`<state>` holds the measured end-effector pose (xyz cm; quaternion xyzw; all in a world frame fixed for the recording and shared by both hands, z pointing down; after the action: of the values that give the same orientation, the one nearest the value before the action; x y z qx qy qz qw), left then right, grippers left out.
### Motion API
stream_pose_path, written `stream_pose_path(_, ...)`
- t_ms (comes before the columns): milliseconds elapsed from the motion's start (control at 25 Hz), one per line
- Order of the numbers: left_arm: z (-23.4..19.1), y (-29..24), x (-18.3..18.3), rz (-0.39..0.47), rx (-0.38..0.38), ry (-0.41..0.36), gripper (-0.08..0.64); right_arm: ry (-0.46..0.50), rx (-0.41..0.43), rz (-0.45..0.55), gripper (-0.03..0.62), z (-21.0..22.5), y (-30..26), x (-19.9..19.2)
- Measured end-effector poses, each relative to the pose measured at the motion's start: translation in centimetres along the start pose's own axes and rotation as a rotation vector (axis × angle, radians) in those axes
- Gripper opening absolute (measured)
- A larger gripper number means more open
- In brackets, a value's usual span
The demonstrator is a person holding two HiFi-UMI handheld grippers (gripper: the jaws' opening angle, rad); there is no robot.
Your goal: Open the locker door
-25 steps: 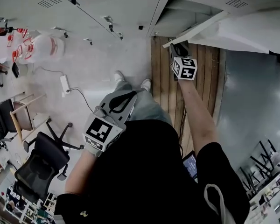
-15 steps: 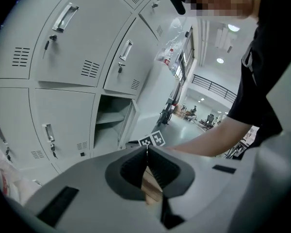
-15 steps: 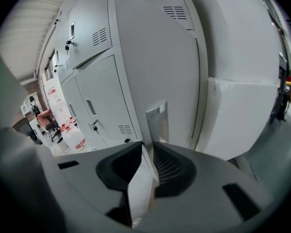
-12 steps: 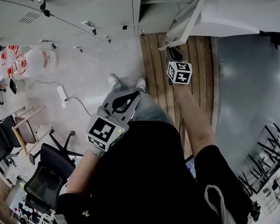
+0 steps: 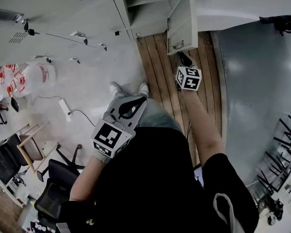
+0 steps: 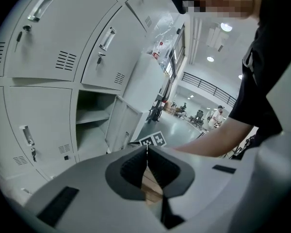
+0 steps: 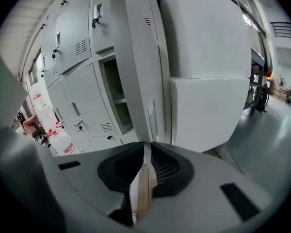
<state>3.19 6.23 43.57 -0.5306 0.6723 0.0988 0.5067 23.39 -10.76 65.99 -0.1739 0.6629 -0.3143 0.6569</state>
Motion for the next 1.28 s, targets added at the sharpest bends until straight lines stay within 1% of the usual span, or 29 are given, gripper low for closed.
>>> stream_pose_path(120, 0.2, -0.4, 0.1, -0.019, -0.012, -0.010, 0.023, -0.014, -0.028, -0.004, 0.064, 1.5, 0.2, -0.1)
stream_pose_path(320, 0.0, -0.6, 0.6, -0.033, -0.008, -0.023, 0.023, -0.059, -0.079, -0.001, 0.062, 3.8, 0.4, -0.1)
stream_pose_path(560, 0.1, -0.8, 0.9, -0.054, -0.014, -0.047, 0.023, -0.163, -0.161, 0.001, 0.057, 7.3, 0.5, 0.2)
stream_pose_path(720, 0.0, -0.7, 1.0, -0.062, -0.013, -0.051, 0.024, -0.210, -0.200, 0.004, 0.057, 9.4, 0.4, 0.6)
stream_pose_path(920, -0.1, -0.7, 1.0, -0.071, -0.018, -0.060, 0.023, -0.239, -0.235, 0.009, 0.057, 11.2, 0.2, 1.1)
stream_pose_path(1080, -0.3, -0.6, 1.0, -0.073, -0.021, -0.062, 0.023, -0.253, -0.284, 0.007, 0.057, 12.6, 0.3, 1.2)
stream_pose_path(1160, -0.3, -0.6, 1.0, -0.074, -0.025, -0.067, 0.023, -0.267, -0.309, 0.010, 0.057, 13.2, 0.6, 1.2)
stream_pose_path(1280, -0.2, -0.6, 1.2, -0.072, -0.028, -0.074, 0.023, -0.279, -0.324, 0.014, 0.057, 14.0, 1.6, 1.2)
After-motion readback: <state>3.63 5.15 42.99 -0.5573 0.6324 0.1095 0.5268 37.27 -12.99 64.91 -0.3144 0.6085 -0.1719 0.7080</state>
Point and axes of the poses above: the fingertips, and each gripper's own axes: y backward along the fingers, z to its right, x out of its top, the point moved 4 cm from there along y, backward along the fingers, and after that the axes turned 8 degrees about -x, right-handed, at the moved point
